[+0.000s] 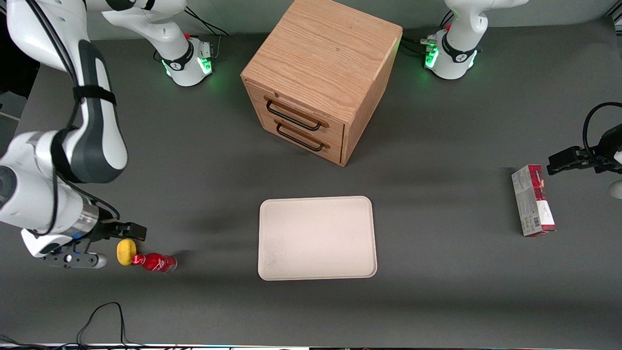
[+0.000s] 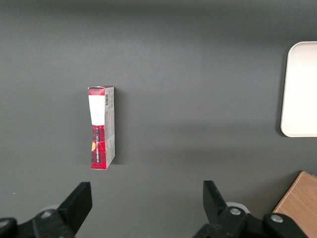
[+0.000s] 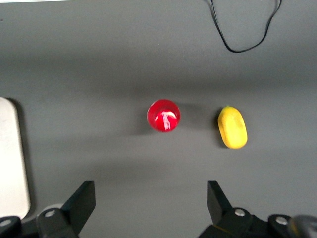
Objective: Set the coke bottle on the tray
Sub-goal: 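Move the right gripper down to the red Coca-Cola bottle, then close the right gripper on the red Coca-Cola bottle's cap end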
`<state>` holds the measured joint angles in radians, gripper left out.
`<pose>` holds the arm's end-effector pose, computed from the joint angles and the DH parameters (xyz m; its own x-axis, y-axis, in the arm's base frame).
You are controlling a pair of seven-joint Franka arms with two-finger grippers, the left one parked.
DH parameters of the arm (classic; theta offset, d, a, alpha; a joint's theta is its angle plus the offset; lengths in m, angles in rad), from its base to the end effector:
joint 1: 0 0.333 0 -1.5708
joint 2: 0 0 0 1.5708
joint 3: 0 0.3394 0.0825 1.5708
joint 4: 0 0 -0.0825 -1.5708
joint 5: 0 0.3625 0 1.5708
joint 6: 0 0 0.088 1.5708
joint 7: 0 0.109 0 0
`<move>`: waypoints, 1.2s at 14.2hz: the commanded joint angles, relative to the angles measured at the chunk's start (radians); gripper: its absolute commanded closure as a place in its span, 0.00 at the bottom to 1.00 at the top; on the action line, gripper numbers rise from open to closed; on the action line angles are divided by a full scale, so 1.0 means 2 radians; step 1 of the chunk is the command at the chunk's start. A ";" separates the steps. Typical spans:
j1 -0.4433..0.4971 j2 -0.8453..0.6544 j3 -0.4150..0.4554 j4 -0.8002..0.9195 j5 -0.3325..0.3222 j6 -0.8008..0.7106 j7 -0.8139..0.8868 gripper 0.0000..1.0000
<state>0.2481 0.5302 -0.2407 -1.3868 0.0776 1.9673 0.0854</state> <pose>0.7026 0.0462 0.4419 0.9953 -0.0682 0.0688 -0.0712 -0.9966 0.0418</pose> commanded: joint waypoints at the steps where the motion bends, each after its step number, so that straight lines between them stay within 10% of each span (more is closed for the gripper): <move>1: -0.001 0.026 -0.003 0.016 0.013 0.029 -0.034 0.00; 6: -0.008 0.067 -0.020 0.018 0.084 0.070 -0.098 0.00; 12: -0.007 0.095 -0.021 0.018 0.086 0.106 -0.103 0.02; 17: -0.007 0.096 -0.021 0.019 0.084 0.112 -0.102 0.83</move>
<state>0.2291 0.7040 -0.2711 -1.3818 0.2172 2.1867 -0.0898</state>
